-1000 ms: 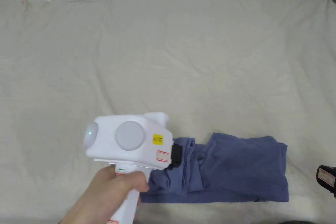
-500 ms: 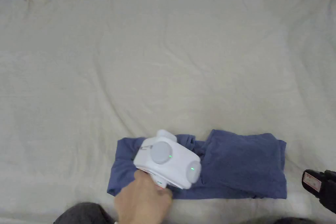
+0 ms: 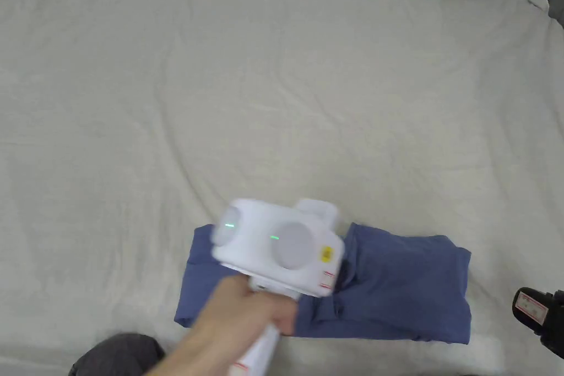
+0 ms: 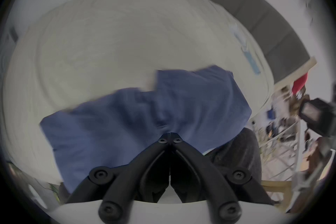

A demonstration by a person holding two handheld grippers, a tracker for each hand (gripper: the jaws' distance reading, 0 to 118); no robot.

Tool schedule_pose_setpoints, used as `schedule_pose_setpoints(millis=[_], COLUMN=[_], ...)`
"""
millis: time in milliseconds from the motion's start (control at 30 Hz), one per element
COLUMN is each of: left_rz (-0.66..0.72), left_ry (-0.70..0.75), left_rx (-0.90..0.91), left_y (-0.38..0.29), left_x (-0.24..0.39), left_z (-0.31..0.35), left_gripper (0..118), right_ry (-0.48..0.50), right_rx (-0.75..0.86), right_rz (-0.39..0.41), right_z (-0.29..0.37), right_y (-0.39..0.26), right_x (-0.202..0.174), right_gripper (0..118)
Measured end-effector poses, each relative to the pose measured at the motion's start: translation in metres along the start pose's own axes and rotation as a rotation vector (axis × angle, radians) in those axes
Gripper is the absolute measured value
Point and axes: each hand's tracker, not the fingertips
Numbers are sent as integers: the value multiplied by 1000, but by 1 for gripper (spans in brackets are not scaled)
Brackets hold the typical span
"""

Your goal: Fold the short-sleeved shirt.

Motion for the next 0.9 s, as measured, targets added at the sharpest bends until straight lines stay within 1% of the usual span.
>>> schedule_pose_setpoints(millis=[67, 133, 200, 300, 367, 400, 433, 467, 500, 533, 567, 600, 633, 700, 800, 900], left_rz=[87, 206, 292, 324, 306, 326, 347, 350, 338, 300, 305, 329, 355, 368, 393, 501], left_ry=[-16, -40, -32, -97, -157, -188, -228, -250, -275, -355, -344, -338, -314, -331, -432, -611], left_rx=[41, 78, 118, 130, 123, 111, 102, 91, 58, 203, 73, 76, 41, 40, 82, 71], left_y=[-9, -24, -37, -53, -58, -59, -59, -59, -58, -54, -58, -59, -57, -59, -61, -62], left_x=[-59, -123, -161, -203, -204, -208, -211, -212, -211, -213, -214, -215, -214, -217, -220, -232], left_z=[29, 55, 68, 71, 64, 59, 54, 50, 40, 43, 38, 34, 29, 23, 17, 5], left_gripper=[0, 0, 0, 0, 0, 4, 47, 96, 118, 115, 115, 115, 115, 115, 116, 115], right_ry=[4, 13, 21, 24, 31, 25, 23, 22, 22, 23, 24, 25, 23, 16, 5, 3], right_rx=[-2, -3, -7, -34, -60, -69, -75, -78, -79, -83, -88, -90, -94, -99, -103, -109], right_rz=[16, 25, 28, 46, 59, 63, 72, 80, 80, 77, 74, 75, 79, 92, 96, 86], right_z=[-6, -14, -21, -33, -40, -43, -44, -45, -45, -46, -46, -46, -46, -46, -45, -45], right_y=[1, 2, 3, 4, 3, 2, 1, 0, -1, 0, 0, 0, 1, 1, 1, -1], right_x=[-9, -20, -28, -42, -49, -53, -57, -60, -61, -62, -63, -64, -64, -65, -64, -62], right_gripper=[0, 0, 0, 0, 0, 0, 0, 0, 0, 0, 0, 0, 0, 0, 0, 0])
